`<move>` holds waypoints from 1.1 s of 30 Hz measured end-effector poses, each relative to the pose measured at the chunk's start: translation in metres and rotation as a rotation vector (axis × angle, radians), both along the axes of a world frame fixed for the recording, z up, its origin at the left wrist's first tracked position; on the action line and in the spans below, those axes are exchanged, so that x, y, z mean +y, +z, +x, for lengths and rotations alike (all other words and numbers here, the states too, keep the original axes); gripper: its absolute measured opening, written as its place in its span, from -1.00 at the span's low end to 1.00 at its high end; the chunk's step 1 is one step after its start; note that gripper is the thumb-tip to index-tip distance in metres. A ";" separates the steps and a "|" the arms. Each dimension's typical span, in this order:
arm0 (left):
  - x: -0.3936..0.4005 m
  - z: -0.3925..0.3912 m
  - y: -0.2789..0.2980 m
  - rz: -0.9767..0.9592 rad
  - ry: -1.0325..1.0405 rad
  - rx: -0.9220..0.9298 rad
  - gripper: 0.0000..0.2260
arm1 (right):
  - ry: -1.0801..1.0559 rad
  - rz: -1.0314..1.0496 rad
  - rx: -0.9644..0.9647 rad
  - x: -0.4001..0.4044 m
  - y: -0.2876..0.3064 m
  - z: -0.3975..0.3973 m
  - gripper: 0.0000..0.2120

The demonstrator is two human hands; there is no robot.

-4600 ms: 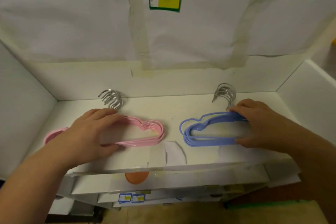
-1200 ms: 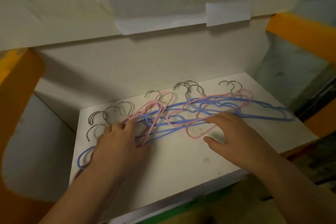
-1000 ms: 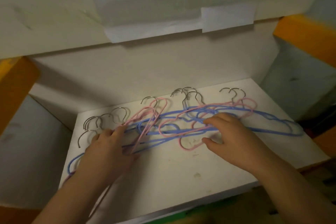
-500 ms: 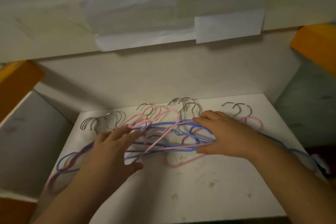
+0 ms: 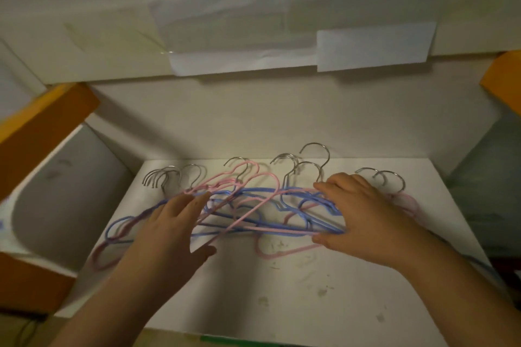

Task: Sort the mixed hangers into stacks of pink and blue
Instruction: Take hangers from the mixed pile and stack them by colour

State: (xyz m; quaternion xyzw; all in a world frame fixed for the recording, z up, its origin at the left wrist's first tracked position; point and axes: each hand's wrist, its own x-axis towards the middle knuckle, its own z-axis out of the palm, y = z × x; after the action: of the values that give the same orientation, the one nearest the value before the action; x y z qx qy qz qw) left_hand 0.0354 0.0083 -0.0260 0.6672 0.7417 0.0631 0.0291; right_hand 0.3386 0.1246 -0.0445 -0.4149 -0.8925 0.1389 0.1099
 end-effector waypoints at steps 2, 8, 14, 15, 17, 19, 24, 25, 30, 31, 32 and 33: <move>-0.007 -0.001 0.001 0.020 0.043 0.005 -0.16 | -0.003 -0.008 0.028 -0.004 -0.002 0.000 -0.29; -0.042 -0.015 0.012 0.014 0.113 0.020 -0.20 | 0.012 0.027 0.085 -0.023 -0.006 -0.024 -0.29; -0.109 -0.034 0.025 0.078 0.143 -0.049 -0.23 | 0.103 0.072 0.016 -0.066 0.015 -0.074 -0.23; -0.124 -0.039 0.027 0.092 0.140 -0.060 -0.24 | 0.121 0.064 0.016 -0.077 0.019 -0.085 -0.22; -0.155 -0.053 0.034 0.110 0.120 -0.054 -0.23 | 0.138 0.043 0.003 -0.105 0.027 -0.111 -0.21; -0.191 -0.070 0.041 0.116 0.107 -0.045 -0.23 | 0.158 0.033 -0.001 -0.138 0.034 -0.139 -0.24; -0.286 -0.125 0.047 0.137 0.117 -0.058 -0.29 | 0.250 0.022 -0.020 -0.221 0.041 -0.210 -0.27; -0.301 -0.137 0.047 0.150 0.134 -0.068 -0.28 | 0.257 0.016 -0.028 -0.235 0.042 -0.222 -0.28; -0.358 -0.199 0.046 0.188 0.241 -0.029 -0.24 | 0.295 -0.036 -0.076 -0.290 0.045 -0.282 -0.32; -0.367 -0.212 0.045 0.184 0.269 -0.032 -0.25 | 0.305 -0.041 -0.086 -0.298 0.047 -0.294 -0.31; -0.374 -0.225 0.043 0.179 0.291 -0.041 -0.24 | 0.311 -0.043 -0.088 -0.304 0.050 -0.306 -0.31; -0.380 -0.238 0.041 0.176 0.307 -0.048 -0.23 | 0.310 -0.043 -0.084 -0.310 0.052 -0.318 -0.29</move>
State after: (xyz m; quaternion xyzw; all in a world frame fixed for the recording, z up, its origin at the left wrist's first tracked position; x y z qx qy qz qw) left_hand -0.2023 -0.3717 0.0152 0.5445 0.8254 0.1473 -0.0219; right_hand 0.0204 -0.1851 0.0078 -0.2797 -0.9465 0.1555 0.0408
